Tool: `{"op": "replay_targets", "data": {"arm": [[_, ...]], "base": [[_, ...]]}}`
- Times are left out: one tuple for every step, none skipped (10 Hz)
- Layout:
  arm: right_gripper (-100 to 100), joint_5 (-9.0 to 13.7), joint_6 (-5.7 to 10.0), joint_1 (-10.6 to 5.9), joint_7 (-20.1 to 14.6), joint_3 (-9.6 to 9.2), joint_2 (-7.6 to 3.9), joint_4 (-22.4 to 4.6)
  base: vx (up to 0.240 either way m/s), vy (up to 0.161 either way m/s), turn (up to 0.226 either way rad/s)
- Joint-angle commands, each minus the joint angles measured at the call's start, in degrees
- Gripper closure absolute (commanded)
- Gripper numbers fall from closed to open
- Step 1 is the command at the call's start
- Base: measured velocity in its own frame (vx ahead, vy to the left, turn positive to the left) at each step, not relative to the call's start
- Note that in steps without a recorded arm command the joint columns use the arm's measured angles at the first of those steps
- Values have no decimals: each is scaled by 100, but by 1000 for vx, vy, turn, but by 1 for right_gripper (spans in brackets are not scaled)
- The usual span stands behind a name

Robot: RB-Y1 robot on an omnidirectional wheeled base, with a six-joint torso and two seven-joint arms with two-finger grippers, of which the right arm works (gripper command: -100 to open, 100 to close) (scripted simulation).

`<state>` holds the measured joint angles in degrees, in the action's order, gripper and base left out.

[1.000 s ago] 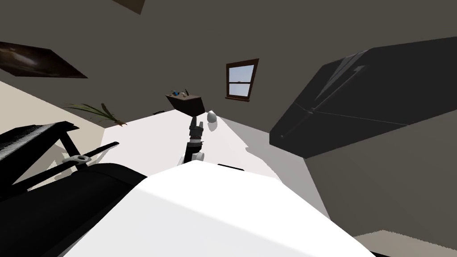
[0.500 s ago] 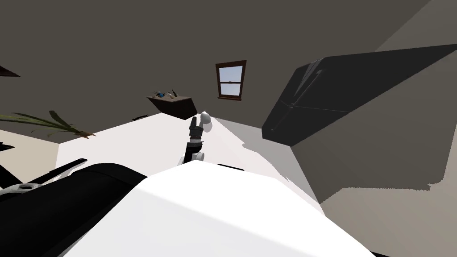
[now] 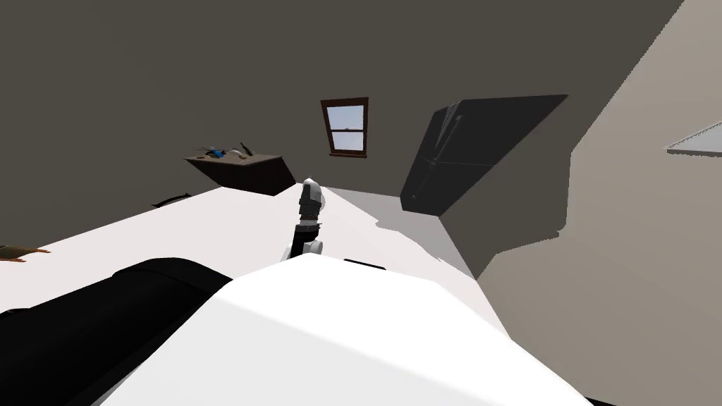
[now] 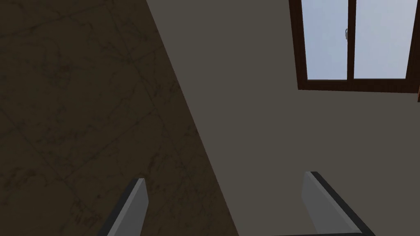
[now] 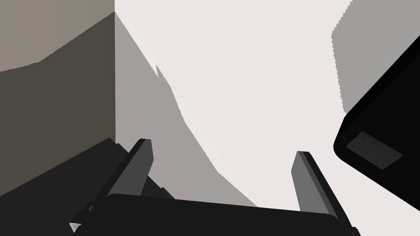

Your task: Pull the door open

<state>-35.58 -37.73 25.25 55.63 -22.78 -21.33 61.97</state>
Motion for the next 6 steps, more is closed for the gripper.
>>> {"op": "replay_targets", "data": {"arm": [[-100,-90,-74,-29,50,-28,-6,-175],[-100,-134,-154,-34,115,-57,-27,-270],[-100,-156,-193,-36,147,-71,-37,-317],[-100,-200,-273,-41,212,-99,-57,-412],[-100,-241,-349,-46,274,-126,-76,-502],[-100,-282,-424,-50,335,-153,-94,-591]], "base": [[-91,62,-188],[-93,60,-266],[-96,46,-219],[-93,38,-239],[-96,52,-362],[-120,73,-324]]}}
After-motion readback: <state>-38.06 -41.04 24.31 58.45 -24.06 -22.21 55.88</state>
